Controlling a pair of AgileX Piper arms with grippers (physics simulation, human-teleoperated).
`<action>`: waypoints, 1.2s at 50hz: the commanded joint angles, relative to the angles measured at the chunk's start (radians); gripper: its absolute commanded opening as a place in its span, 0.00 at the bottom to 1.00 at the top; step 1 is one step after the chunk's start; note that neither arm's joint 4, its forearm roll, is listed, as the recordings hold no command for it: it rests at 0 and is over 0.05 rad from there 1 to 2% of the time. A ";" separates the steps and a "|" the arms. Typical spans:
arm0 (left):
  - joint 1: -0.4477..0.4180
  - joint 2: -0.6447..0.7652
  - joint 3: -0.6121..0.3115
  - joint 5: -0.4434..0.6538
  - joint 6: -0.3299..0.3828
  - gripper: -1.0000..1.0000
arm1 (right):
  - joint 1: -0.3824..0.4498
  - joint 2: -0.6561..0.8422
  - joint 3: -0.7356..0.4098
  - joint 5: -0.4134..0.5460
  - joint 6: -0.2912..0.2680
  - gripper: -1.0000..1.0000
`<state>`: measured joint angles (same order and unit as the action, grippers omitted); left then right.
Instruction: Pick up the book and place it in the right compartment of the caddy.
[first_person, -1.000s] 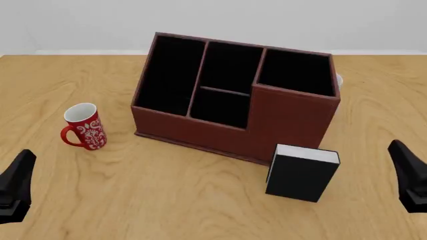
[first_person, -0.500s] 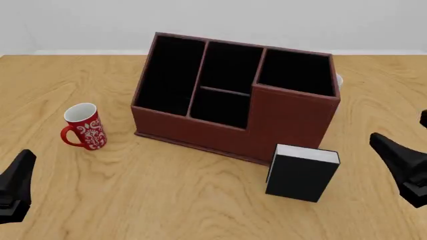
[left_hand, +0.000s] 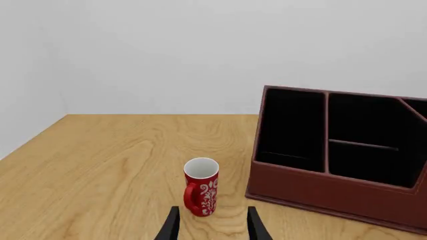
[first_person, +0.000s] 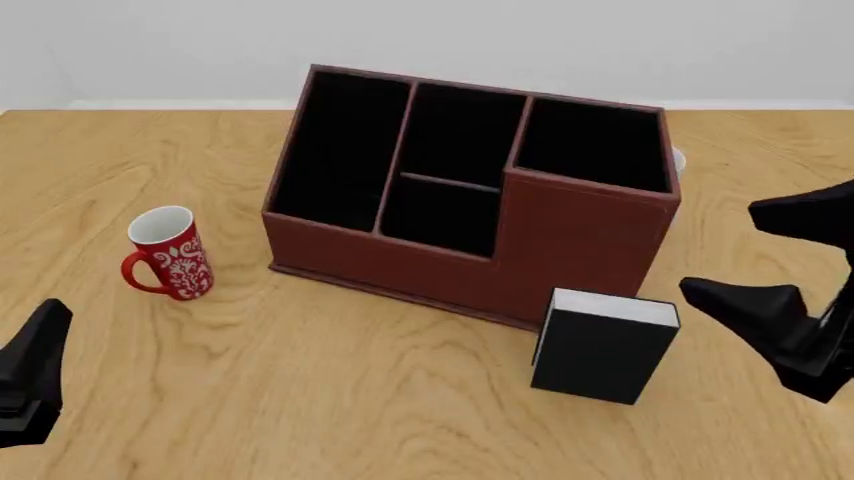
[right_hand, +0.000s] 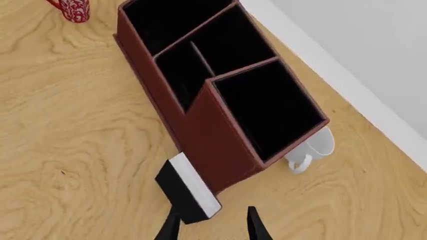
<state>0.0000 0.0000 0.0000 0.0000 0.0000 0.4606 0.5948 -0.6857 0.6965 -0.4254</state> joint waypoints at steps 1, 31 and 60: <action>0.000 0.000 0.000 0.000 0.000 1.00 | 0.086 0.145 -0.113 0.123 -0.075 1.00; 0.000 0.000 0.000 0.000 0.000 1.00 | 0.100 0.349 -0.368 0.371 -0.172 1.00; 0.000 0.000 0.000 0.000 0.000 1.00 | 0.119 0.426 -0.441 0.409 -0.108 1.00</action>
<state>0.0000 0.0000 0.0000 0.0000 0.0000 0.5681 1.0032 -1.1091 1.0963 -0.5647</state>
